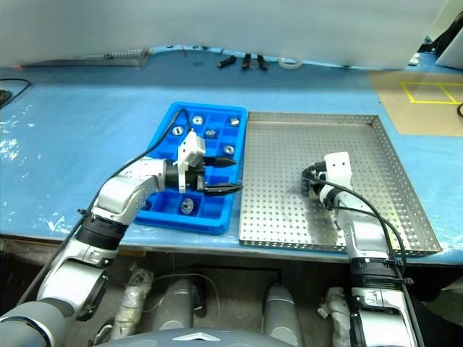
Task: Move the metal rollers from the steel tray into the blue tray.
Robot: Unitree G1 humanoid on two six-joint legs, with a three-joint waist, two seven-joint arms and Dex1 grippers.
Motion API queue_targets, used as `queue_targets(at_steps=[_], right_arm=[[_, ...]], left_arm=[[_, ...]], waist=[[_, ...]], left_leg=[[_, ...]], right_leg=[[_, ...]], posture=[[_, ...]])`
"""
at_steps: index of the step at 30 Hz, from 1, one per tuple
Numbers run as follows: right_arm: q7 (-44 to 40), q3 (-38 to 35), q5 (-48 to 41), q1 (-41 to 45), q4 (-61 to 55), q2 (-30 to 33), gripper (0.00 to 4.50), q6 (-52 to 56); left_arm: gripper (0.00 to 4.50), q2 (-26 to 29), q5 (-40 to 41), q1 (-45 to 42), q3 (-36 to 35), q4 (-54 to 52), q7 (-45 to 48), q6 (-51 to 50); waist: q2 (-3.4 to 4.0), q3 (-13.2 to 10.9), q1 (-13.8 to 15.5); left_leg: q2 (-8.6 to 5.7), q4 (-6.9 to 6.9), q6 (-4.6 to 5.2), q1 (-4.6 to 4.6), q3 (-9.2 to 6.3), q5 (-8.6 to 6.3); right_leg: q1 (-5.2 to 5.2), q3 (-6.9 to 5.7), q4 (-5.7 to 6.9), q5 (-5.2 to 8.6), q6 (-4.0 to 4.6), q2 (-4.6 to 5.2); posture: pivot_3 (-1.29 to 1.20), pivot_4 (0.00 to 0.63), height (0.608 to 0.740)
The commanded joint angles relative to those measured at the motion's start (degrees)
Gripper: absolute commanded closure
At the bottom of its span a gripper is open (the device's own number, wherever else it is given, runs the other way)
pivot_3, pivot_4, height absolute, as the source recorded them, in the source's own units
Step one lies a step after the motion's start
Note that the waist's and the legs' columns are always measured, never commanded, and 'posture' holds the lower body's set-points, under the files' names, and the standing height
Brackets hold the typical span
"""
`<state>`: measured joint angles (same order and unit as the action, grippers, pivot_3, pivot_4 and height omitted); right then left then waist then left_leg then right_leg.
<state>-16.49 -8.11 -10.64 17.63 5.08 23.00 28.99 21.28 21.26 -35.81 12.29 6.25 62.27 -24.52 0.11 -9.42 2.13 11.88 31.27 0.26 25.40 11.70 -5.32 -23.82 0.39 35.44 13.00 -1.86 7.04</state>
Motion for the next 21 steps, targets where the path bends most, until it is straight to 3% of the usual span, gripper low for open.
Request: queue_targets(at_steps=[1,13,21], right_arm=[[-0.57,-0.87,-0.45,0.54,-2.79,0.52,2.81,-0.24],[-12.76,6.31,-8.1,8.99,-15.46,-0.35,2.81,7.57],[-20.56,13.28,-8.37,18.57,-7.09,-3.52,2.81,6.11]], left_arm=[[0.45,1.03,1.3,0.22,-1.68,-2.51,0.73,-0.43],[0.45,6.31,5.06,6.23,-7.47,-13.27,-2.92,-6.78],[0.45,9.43,8.14,18.27,-14.7,-27.97,-12.94,-12.96]], waist=[[0.0,0.0,0.0],[0.01,-0.01,0.35],[0.01,-0.01,3.23]], left_leg=[[0.0,0.0,0.0,0.0,0.0,0.0],[0.11,-0.09,-0.03,-0.01,0.0,0.01],[0.12,-0.27,-0.08,0.03,-0.07,0.03]], right_leg=[[0.0,0.0,0.0,0.0,0.0,0.0],[-0.1,0.02,0.01,0.0,0.01,-0.12],[-0.12,-0.14,-0.07,0.03,0.04,-0.1]], posture=[[-0.24,0.15,0.74],[-0.04,0.15,0.74],[0.18,0.15,0.74]])
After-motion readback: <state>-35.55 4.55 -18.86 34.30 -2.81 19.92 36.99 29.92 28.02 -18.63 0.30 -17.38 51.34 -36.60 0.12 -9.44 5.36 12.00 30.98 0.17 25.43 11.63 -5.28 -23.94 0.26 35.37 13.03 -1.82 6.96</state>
